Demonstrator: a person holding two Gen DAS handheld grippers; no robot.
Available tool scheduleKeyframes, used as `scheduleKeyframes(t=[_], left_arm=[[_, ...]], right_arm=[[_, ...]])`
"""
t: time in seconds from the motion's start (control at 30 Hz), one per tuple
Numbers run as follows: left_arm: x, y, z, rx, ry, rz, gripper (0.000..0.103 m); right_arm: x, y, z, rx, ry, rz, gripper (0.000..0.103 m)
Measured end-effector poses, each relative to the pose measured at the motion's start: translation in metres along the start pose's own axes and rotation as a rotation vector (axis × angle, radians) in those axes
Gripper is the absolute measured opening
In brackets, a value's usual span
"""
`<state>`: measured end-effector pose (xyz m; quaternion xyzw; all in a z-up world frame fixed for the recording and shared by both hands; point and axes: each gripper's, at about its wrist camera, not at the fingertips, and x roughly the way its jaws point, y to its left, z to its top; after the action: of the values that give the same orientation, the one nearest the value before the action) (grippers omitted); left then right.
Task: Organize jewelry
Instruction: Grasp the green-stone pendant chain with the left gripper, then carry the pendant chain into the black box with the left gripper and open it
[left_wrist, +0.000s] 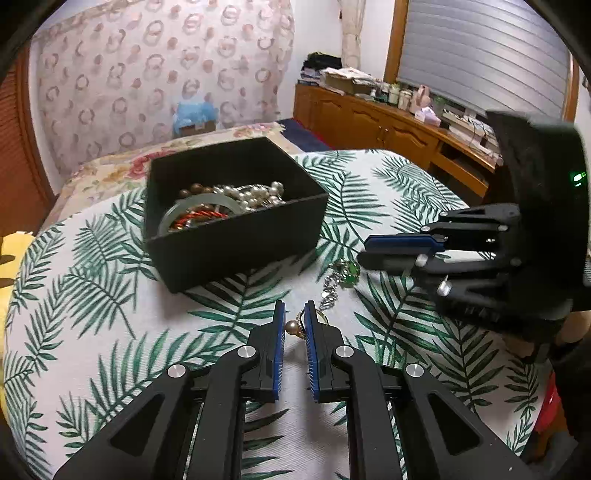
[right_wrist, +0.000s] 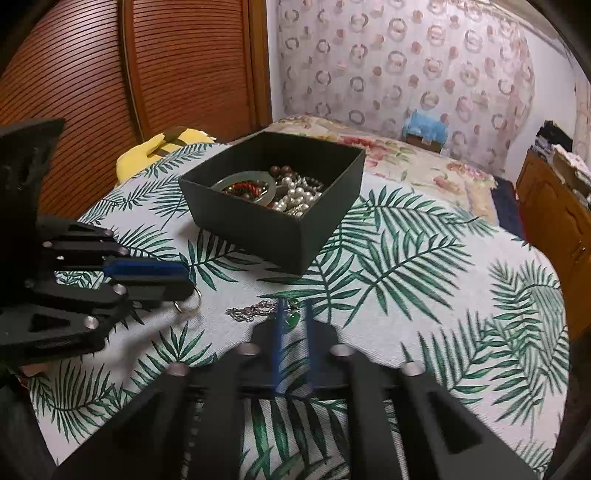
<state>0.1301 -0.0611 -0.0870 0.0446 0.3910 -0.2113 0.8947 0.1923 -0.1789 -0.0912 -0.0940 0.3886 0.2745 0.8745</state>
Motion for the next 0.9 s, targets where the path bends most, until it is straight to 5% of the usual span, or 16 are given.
scheduleKeyframes(t=[0.9], left_arm=[[-0.008,0.01,-0.005,-0.019,-0.02,0.005,0.01]], right_arm=[[0.027,-0.006,0.014,0.024,0.099,-0.053,0.02]])
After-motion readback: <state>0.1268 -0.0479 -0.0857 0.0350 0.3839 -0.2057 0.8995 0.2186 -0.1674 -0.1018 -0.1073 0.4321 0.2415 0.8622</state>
